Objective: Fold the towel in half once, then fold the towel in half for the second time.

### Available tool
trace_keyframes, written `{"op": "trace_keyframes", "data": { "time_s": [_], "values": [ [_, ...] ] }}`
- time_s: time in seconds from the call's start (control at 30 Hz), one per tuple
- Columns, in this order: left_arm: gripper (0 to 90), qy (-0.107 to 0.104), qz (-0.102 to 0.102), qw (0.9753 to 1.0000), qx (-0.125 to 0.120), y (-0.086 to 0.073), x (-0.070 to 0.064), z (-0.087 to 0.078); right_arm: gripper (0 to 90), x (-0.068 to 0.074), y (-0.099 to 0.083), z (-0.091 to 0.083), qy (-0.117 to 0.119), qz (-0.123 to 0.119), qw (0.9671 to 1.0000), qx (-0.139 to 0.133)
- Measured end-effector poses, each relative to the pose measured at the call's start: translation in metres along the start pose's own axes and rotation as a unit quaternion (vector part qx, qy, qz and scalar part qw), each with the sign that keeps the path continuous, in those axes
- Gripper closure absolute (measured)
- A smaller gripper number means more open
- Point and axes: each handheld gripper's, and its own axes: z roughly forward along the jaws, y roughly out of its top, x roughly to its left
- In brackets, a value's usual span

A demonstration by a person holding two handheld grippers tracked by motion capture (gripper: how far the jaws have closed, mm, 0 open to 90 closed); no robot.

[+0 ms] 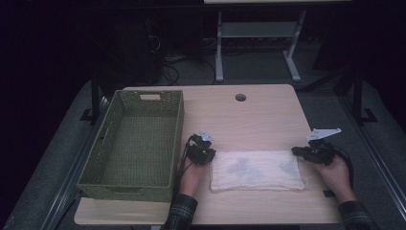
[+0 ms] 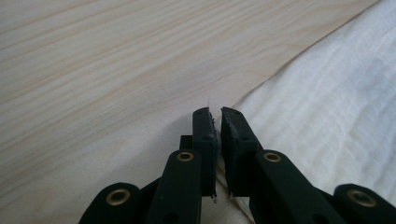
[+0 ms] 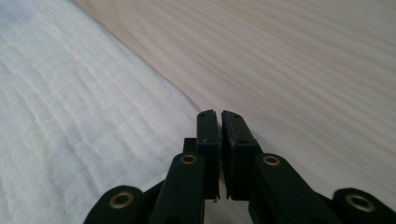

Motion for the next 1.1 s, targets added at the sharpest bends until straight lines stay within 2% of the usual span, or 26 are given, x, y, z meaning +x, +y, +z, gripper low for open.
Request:
{"op": "trace_keyframes", "data": {
  "time_s": [0.13,0.23,0.33,0.43,0.67,0.8,0.9,1.1],
  "values": [
    [84.6,-0.005,-0.001,0.9999,-0.016,0.006,-0.001,-0.002,86.0,-0.007,0.006,-0.004,-0.015,0.005,0.9998,-0.012],
    [84.6,0.000,0.000,0.9995,-0.031,0.014,0.001,-0.003,86.0,-0.016,0.014,-0.004,-0.029,0.011,0.9993,-0.022],
    [84.6,0.009,-0.002,0.9990,-0.045,0.023,0.005,-0.002,86.0,-0.020,0.021,-0.002,-0.032,0.019,0.9989,-0.027],
    [84.6,0.016,-0.004,0.9985,-0.051,0.031,0.011,0.000,86.0,-0.023,0.025,0.002,-0.037,0.017,0.9987,-0.031],
    [84.8,0.024,0.003,0.9979,-0.060,0.038,0.013,-0.006,86.2,-0.021,0.026,0.001,-0.038,0.016,0.9986,-0.032],
    [84.8,0.025,0.007,0.9973,-0.069,0.036,0.009,-0.013,86.2,-0.018,0.025,-0.005,-0.035,0.014,0.9985,-0.040],
    [84.8,0.026,0.012,0.9966,-0.078,0.033,0.004,-0.022,86.2,-0.012,0.022,-0.015,-0.034,0.007,0.9985,-0.043],
    [84.9,0.028,0.020,0.9957,-0.086,0.027,-0.004,-0.031,86.2,-0.004,0.016,-0.027,-0.030,0.004,0.9984,-0.047]
  ]
}}
